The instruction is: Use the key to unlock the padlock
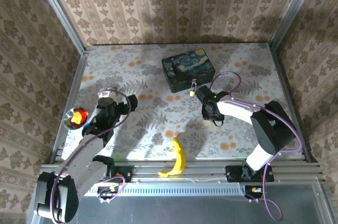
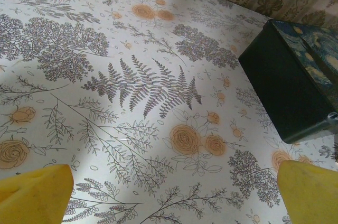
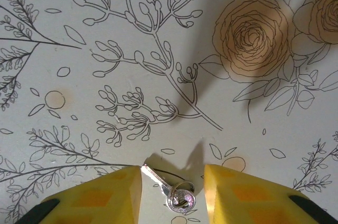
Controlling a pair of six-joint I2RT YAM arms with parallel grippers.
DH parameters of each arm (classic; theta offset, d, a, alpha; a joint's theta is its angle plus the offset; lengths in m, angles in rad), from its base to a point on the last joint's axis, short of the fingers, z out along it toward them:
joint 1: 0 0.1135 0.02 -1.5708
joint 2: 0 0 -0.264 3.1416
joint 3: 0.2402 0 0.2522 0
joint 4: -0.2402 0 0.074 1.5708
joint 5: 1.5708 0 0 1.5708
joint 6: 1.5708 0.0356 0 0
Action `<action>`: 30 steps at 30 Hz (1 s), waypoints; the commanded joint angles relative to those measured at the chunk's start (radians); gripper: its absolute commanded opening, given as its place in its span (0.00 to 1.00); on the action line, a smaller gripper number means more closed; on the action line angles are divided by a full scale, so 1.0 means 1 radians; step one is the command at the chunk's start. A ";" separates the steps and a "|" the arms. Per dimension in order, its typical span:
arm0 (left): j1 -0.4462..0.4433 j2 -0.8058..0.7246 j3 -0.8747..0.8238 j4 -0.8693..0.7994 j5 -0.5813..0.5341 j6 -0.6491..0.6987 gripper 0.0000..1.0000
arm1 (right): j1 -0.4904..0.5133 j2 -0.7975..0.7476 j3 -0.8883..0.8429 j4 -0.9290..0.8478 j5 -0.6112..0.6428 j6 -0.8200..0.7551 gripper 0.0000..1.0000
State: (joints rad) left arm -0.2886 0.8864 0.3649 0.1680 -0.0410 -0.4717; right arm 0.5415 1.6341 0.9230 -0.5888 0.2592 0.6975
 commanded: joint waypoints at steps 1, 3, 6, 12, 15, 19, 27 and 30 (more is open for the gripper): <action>-0.006 0.012 -0.003 0.031 0.006 0.000 1.00 | 0.006 0.007 -0.001 -0.046 0.041 0.035 0.35; -0.006 0.024 0.001 0.033 0.008 0.000 1.00 | 0.006 0.009 -0.004 -0.050 0.042 0.040 0.32; -0.006 0.040 0.010 0.037 0.016 0.000 1.00 | 0.006 0.004 -0.018 -0.049 0.041 0.049 0.32; -0.006 0.052 0.010 0.044 0.020 -0.001 1.00 | 0.006 -0.003 -0.047 -0.046 0.022 0.057 0.30; -0.006 0.051 0.009 0.045 0.020 -0.001 1.00 | 0.006 -0.012 -0.066 -0.040 0.013 0.063 0.28; -0.006 0.044 0.004 0.041 0.018 -0.001 1.00 | 0.005 -0.034 -0.083 -0.039 0.011 0.072 0.25; -0.006 0.024 -0.003 0.029 0.014 -0.001 1.00 | 0.006 -0.087 -0.104 -0.030 0.010 0.083 0.21; -0.006 0.015 -0.003 0.021 0.013 0.001 1.00 | 0.006 -0.097 -0.111 -0.023 0.012 0.087 0.21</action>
State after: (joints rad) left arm -0.2886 0.9241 0.3649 0.1864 -0.0303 -0.4721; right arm 0.5419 1.5646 0.8246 -0.6022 0.2611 0.7563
